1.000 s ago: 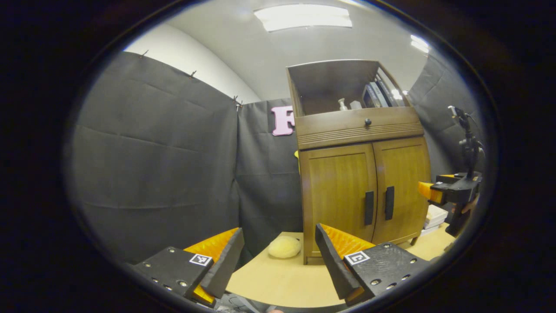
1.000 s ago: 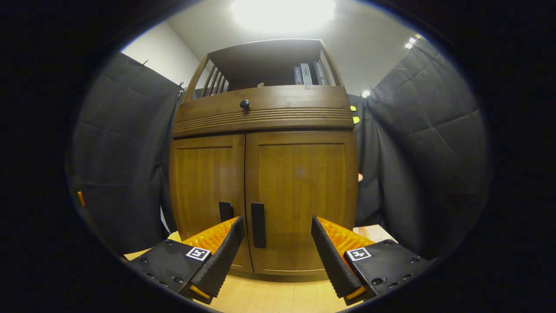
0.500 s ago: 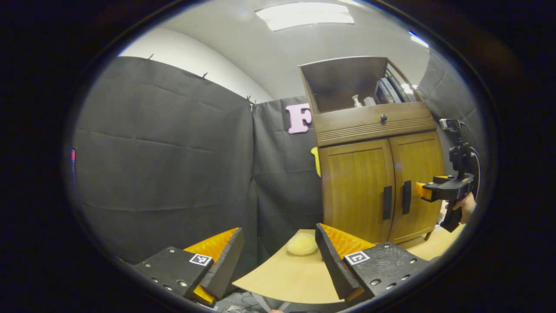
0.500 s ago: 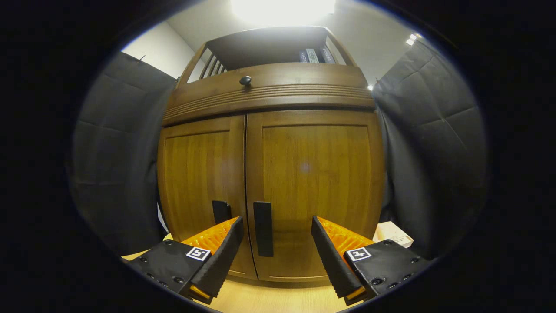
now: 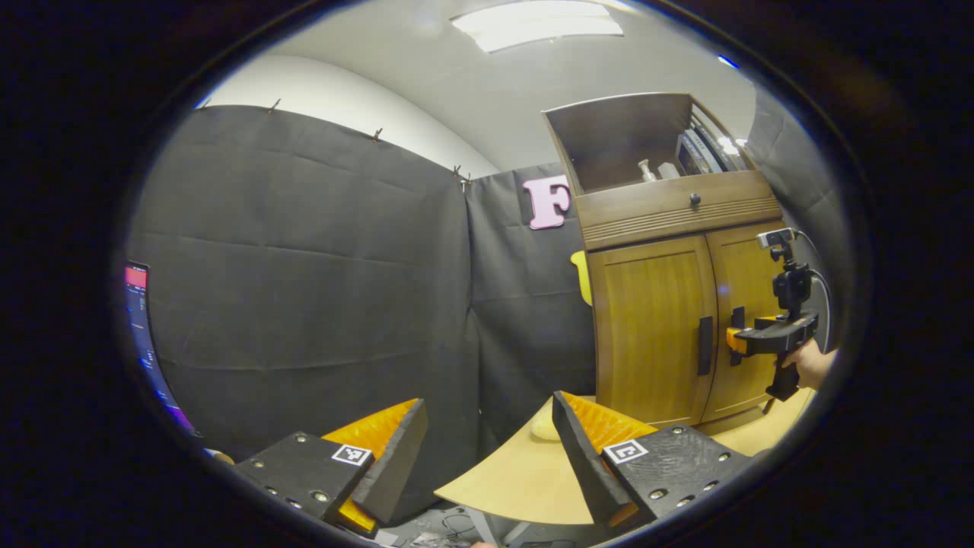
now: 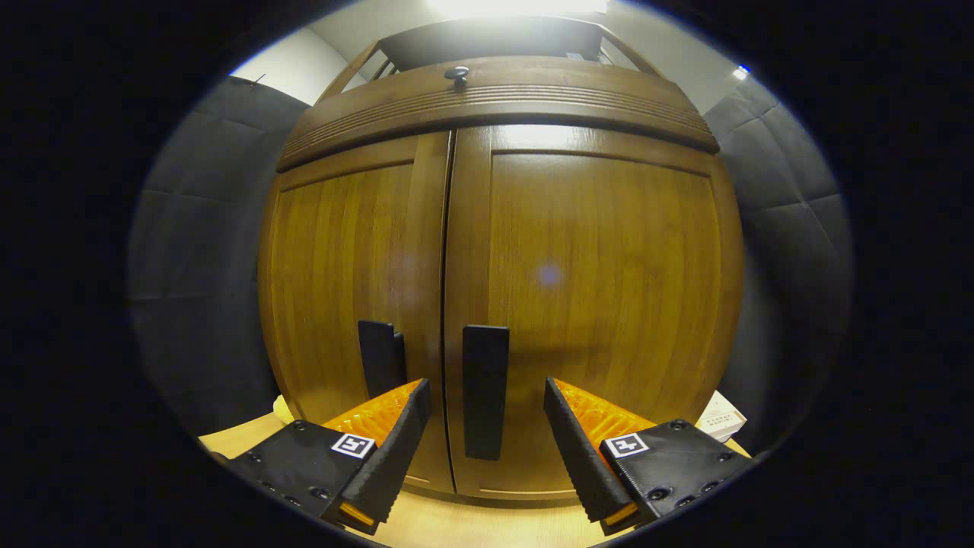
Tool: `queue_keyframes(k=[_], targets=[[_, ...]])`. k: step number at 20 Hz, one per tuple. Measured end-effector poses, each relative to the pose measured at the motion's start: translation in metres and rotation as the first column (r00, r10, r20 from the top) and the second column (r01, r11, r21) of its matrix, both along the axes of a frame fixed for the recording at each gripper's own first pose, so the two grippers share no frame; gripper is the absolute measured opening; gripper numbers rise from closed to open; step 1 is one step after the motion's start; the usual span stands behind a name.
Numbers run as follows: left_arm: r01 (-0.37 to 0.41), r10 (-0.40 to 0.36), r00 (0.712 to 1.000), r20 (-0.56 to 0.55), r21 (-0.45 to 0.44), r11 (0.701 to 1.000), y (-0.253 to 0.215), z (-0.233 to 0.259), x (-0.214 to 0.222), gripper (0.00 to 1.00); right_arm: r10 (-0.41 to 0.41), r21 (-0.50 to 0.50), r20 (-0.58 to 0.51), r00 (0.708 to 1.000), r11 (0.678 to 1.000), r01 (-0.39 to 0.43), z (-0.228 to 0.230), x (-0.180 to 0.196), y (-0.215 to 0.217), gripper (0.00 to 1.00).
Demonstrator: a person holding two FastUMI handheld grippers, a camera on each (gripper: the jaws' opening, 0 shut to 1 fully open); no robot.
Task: Open the right door of the double-door shoe cabinet with the right hand, and open the left door with the left hand.
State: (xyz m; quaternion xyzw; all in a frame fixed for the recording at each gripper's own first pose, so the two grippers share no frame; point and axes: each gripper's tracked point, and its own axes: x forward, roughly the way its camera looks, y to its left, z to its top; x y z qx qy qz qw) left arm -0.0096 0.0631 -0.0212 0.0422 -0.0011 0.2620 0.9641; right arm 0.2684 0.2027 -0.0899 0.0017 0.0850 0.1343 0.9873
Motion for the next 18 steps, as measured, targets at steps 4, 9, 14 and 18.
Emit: queue_keyframes(k=[4,9,14,18], targets=[[-0.017,0.017,1.0,-0.005,0.003,1.0,0.001,0.0,-0.002,0.95,-0.012,0.017,-0.04,0.999,1.0,0.013,-0.012,0.017,0.004,0.7],[-0.012,0.012,1.0,0.001,0.011,1.0,0.001,-0.001,0.0,0.95,-0.02,0.066,-0.088,0.996,0.997,0.026,-0.018,0.024,0.007,0.52],[0.007,-0.007,1.0,0.009,0.003,1.0,0.0,-0.002,0.002,0.95,0.004,0.052,-0.095,0.995,0.999,0.001,-0.017,0.022,0.008,0.19],[0.038,-0.038,0.999,0.019,-0.005,0.999,-0.002,-0.003,0.006,0.96,0.041,0.06,-0.106,0.994,0.998,-0.035,-0.017,0.006,0.005,0.18]])
